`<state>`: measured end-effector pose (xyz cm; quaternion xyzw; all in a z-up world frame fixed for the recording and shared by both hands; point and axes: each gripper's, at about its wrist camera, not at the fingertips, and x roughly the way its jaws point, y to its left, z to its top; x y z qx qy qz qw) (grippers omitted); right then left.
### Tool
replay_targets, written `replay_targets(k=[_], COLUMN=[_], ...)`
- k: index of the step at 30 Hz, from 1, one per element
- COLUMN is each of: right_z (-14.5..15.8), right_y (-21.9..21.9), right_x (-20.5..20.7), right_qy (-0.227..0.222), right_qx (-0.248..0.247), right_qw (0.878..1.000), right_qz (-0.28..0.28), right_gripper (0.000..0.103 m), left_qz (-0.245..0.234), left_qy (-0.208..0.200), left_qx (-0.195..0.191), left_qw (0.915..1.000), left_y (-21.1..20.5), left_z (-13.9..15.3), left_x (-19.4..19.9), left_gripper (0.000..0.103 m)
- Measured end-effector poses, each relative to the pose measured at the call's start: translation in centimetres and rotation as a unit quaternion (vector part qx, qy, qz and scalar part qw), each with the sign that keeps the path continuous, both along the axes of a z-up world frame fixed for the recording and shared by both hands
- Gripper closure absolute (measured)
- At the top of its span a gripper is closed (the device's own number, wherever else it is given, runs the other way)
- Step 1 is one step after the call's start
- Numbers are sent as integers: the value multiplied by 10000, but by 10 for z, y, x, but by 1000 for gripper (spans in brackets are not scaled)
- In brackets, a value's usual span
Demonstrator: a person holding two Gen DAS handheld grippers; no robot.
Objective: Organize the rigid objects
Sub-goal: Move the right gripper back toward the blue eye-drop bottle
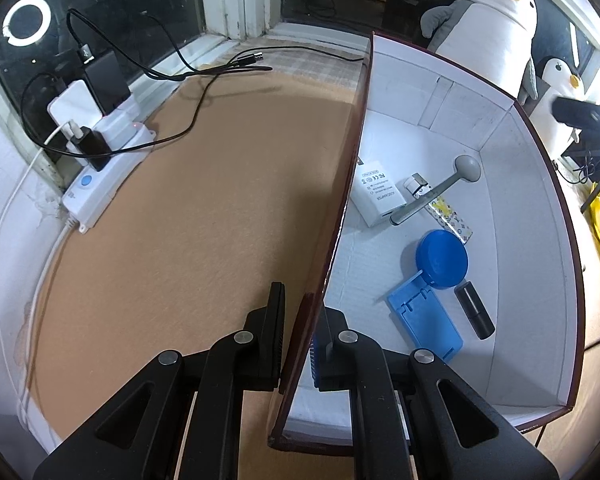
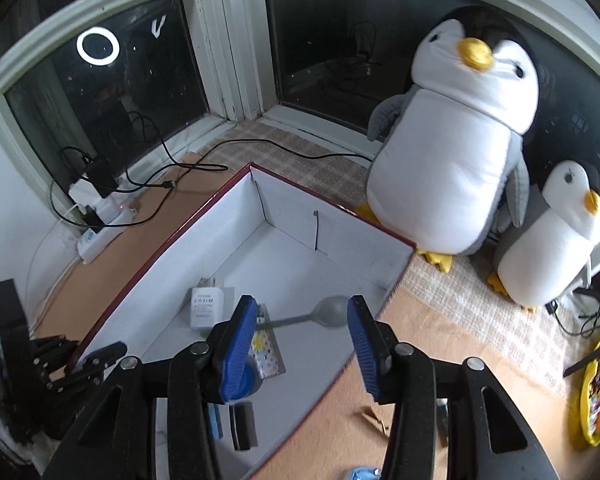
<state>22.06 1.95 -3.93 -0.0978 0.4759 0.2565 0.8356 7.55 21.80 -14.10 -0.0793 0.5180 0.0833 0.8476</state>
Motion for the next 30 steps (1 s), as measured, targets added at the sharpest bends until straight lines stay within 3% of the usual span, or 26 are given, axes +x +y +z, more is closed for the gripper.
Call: replay_targets(k=[13,16,23,30], right_z=[1,-6,-23,-34], right_y=[-80,-94,-125,-152], right_x=[-38,-47,-74,-101], right_qy=[93,185,250,325], right_qx=[605,676,532,516], right_qw=[9963,9948,9922,9872], right_qz=[-609,-738,-1100,-1471], right_gripper=[42,32,31,31], left_qz=[-14,-6,-47,-106], left_qy=[-32,-33,-48,-64], left_qx=[62,52,52,46], left_qw=[10000,10000,10000,9999], left_y=[-3,-2,-5,-7], left_z=[5,6,8,10], left_x=[-5,-6,-8,-10], left_gripper=[94,94,93,86])
